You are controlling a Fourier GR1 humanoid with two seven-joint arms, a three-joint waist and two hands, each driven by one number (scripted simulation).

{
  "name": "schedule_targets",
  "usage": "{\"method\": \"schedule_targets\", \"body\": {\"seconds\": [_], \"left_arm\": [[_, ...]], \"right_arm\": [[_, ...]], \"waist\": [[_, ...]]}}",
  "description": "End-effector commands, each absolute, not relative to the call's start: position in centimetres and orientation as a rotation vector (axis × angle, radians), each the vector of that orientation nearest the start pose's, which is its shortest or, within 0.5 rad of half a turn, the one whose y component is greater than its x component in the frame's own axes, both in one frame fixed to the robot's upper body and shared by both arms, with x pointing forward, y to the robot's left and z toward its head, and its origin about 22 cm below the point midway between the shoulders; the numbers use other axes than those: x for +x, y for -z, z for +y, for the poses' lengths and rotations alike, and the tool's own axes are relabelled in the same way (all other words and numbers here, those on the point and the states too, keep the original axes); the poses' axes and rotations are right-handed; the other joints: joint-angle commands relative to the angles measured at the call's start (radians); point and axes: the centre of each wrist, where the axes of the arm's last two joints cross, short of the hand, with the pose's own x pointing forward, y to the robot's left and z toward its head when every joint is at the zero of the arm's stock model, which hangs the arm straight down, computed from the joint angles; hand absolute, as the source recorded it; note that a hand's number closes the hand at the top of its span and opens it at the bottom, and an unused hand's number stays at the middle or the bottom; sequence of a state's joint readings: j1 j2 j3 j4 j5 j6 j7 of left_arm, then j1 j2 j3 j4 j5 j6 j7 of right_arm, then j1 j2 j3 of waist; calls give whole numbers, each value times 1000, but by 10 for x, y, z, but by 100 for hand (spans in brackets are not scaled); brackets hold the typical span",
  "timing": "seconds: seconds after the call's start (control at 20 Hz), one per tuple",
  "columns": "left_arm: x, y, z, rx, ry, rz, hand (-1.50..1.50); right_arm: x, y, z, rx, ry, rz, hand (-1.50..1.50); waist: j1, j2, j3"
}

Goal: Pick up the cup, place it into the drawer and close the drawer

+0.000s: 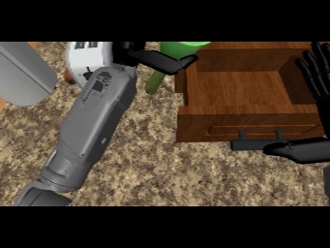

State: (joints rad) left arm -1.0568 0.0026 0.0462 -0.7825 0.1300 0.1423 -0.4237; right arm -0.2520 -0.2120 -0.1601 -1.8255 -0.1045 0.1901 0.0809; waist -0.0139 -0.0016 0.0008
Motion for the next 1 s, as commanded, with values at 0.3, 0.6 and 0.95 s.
{"method": "schedule_targets", "body": {"seconds": [0.3, 0.6, 0.95], "left_arm": [[443, -183, 29, -65, 241, -1936, 150], [447, -161, 31, 15, 311, -1843, 150], [444, -130, 36, 13, 478, -1730, 150]], "right_arm": [[287, -145, -272, 33, -293, -2009, -150], [293, -162, -267, 80, -327, -2023, -150], [300, -157, -260, 122, -348, -2034, -150]], "waist": [[-58, 19, 1], [-99, 31, 1], [-154, 48, 2]]}}
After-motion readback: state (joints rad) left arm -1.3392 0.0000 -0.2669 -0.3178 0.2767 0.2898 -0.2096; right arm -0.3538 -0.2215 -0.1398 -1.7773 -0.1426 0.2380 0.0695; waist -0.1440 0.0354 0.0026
